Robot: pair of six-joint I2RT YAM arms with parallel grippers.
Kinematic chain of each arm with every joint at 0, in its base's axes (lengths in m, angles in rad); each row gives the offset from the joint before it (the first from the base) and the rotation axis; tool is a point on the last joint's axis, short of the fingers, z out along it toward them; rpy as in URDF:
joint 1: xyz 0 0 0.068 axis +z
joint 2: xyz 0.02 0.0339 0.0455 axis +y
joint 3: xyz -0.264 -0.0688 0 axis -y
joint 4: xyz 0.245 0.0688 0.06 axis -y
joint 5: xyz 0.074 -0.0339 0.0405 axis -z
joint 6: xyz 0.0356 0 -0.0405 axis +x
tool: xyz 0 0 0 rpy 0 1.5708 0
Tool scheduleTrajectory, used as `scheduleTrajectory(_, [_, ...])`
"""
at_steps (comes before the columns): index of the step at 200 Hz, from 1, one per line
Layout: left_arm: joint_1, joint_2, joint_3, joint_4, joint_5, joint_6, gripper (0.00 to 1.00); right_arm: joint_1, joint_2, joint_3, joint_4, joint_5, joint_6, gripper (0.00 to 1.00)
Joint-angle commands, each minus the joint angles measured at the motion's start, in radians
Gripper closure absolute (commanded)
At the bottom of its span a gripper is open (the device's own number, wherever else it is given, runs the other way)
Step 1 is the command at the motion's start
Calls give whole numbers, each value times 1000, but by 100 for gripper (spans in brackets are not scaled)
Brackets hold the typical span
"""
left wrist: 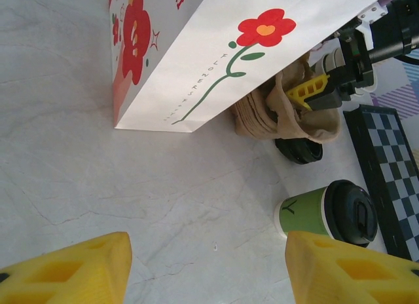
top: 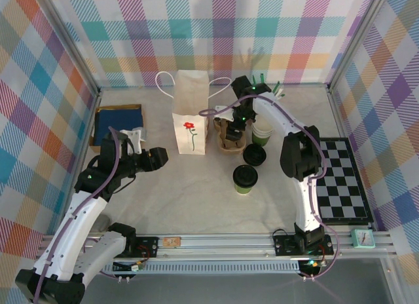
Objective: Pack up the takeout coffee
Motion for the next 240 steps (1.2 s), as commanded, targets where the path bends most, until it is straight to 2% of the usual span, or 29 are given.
scheduleTrajectory(1, [18, -4, -13, -14, 7, 17, 37, -5, 1, 25, -14, -32, -15, 30])
scheduleTrajectory(60, [19, -3, -7, -14, 4, 18, 37, -2, -9, 22, -4, -18, -15, 46])
scheduleTrajectory(87, [20, -2, -5, -15, 5, 18, 37, 3, -19, 16, 4, -10, -14, 58])
scheduleTrajectory(158, [21, -5, 6, -19, 7, 19, 37, 28, -95, -37, 27, -7, 7, 60])
scheduleTrajectory(240, [21, 14, 93, -19, 10, 1, 36, 53, -327, -179, 45, 36, 71, 61])
